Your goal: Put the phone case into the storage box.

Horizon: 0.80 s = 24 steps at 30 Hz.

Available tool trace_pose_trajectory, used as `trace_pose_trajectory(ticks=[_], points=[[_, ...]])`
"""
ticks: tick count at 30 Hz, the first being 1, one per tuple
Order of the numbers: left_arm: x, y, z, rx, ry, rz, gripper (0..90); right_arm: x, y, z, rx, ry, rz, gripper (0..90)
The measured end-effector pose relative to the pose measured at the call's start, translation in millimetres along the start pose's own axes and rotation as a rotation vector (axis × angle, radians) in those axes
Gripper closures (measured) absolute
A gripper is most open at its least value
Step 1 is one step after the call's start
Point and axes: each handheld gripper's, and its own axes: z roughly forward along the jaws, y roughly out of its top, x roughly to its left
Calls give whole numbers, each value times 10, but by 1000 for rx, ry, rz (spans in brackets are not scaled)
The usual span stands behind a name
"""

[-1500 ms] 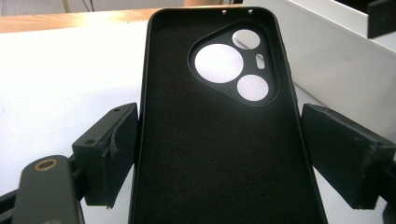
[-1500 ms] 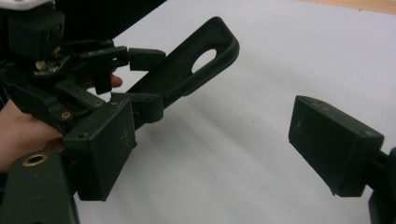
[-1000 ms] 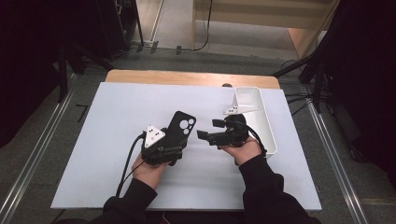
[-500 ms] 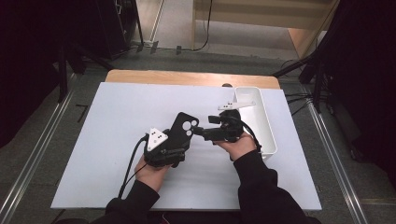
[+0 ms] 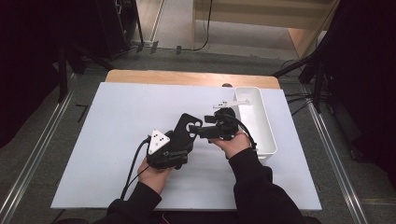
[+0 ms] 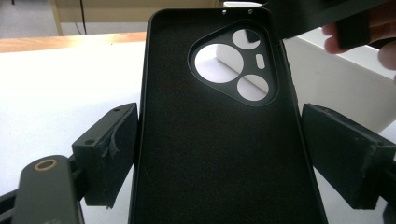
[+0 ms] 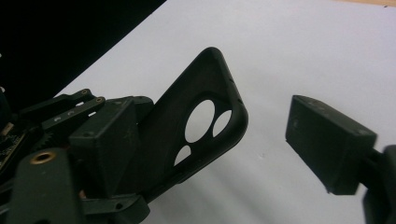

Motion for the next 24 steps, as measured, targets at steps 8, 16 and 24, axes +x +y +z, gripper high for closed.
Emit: trace_pose_trajectory(ticks=[8,16,24], points=[[-1,5,-5,-10,0,-5,135,-51,19,62,38,28,30,348],[-11,5,-8,-9,-7,-7,135,-103,45,105,68,74,109,484],[-42,-8,-14,-19,-3,25,135,-138,68,133,85,92,184,633]])
